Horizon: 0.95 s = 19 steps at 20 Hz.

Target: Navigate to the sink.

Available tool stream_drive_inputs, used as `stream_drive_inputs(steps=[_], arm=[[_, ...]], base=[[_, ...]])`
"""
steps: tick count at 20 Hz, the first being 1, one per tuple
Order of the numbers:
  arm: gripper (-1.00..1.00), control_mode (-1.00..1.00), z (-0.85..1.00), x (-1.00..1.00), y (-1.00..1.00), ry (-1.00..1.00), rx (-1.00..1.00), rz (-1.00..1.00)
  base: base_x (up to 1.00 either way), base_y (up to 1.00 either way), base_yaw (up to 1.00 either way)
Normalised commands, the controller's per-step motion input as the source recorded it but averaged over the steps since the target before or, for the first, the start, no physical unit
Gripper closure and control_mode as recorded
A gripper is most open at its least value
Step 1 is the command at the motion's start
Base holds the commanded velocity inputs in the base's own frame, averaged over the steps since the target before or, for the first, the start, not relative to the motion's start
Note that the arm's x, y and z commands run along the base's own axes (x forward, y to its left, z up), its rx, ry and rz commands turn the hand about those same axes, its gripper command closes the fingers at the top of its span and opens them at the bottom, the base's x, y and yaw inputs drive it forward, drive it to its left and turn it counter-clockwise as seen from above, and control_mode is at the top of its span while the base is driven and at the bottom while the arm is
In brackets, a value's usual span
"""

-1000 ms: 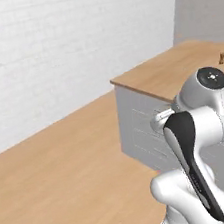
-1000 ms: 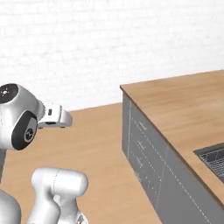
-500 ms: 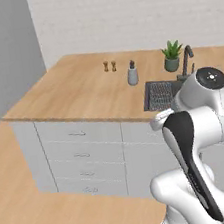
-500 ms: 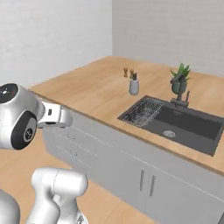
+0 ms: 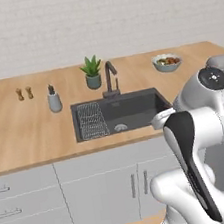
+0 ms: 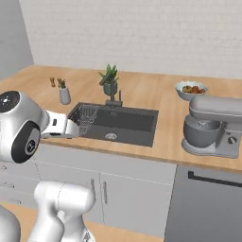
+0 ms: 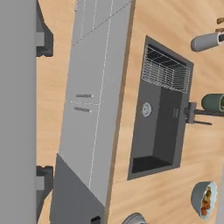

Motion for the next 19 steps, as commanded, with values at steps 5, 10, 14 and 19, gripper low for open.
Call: stream_drive_inputs(steps=[5, 10, 14, 19], arm=[[-1.00, 1.00, 0.00, 0.00, 0.00, 0.00, 0.00, 0.00], [-1.00, 1.00, 0.00, 0.00, 0.00, 0.00, 0.00, 0.00], [-1.00, 1.00, 0.00, 0.00, 0.00, 0.00, 0.00, 0.00], [-1.00, 1.00, 0.00, 0.00, 0.00, 0.00, 0.00, 0.00]], base=[[1.00, 0.00, -0.20], [1.00, 0.06, -0.15], [1.00, 0.00, -0.27], [1.00, 0.00, 0.06]])
